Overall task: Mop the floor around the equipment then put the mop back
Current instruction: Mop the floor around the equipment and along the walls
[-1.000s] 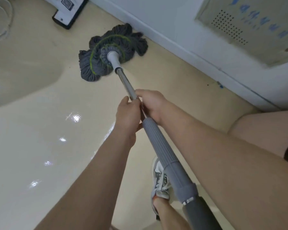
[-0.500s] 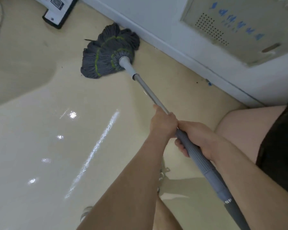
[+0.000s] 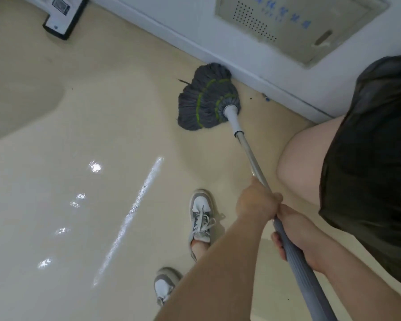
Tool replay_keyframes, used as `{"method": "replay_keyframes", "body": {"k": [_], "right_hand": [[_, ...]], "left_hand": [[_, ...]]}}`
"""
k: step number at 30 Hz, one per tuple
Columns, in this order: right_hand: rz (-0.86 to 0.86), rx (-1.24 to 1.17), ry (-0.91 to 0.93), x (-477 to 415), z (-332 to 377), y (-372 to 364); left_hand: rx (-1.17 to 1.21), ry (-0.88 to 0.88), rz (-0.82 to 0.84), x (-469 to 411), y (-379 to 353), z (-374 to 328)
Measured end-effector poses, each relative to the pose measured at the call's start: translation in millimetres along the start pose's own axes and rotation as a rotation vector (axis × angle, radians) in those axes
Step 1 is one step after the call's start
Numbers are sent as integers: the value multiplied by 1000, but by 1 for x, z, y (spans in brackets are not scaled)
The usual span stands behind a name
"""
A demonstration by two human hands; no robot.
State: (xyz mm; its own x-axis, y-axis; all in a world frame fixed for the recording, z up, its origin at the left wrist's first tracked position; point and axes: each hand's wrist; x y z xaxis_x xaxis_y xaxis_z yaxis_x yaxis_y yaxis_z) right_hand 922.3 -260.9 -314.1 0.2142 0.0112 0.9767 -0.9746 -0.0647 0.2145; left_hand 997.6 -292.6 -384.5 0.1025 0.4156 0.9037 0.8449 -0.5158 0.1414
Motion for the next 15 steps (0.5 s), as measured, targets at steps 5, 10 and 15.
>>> {"method": "replay_keyframes", "body": {"k": [5, 10, 15], "right_hand": [[111, 77, -38, 4, -54, -47], [212, 269, -34, 16, -123, -127], [262, 485, -117, 32, -195, -178]], "left_hand": [[45, -1, -162, 25, 3, 73], [161, 25, -320, 68, 27, 189], [217, 191, -405, 121, 22, 290]]}}
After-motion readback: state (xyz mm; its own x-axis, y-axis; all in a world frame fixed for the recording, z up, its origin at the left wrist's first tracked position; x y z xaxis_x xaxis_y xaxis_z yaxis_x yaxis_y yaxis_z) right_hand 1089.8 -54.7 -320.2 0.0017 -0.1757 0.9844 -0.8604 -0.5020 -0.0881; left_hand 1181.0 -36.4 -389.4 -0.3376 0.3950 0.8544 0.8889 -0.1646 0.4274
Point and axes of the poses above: each hand's wrist, its own x-axis away from the middle knuckle, its own y-axis out of the back of the hand, z = x × y, and after that the axes turned 1 degree about x, right-handed
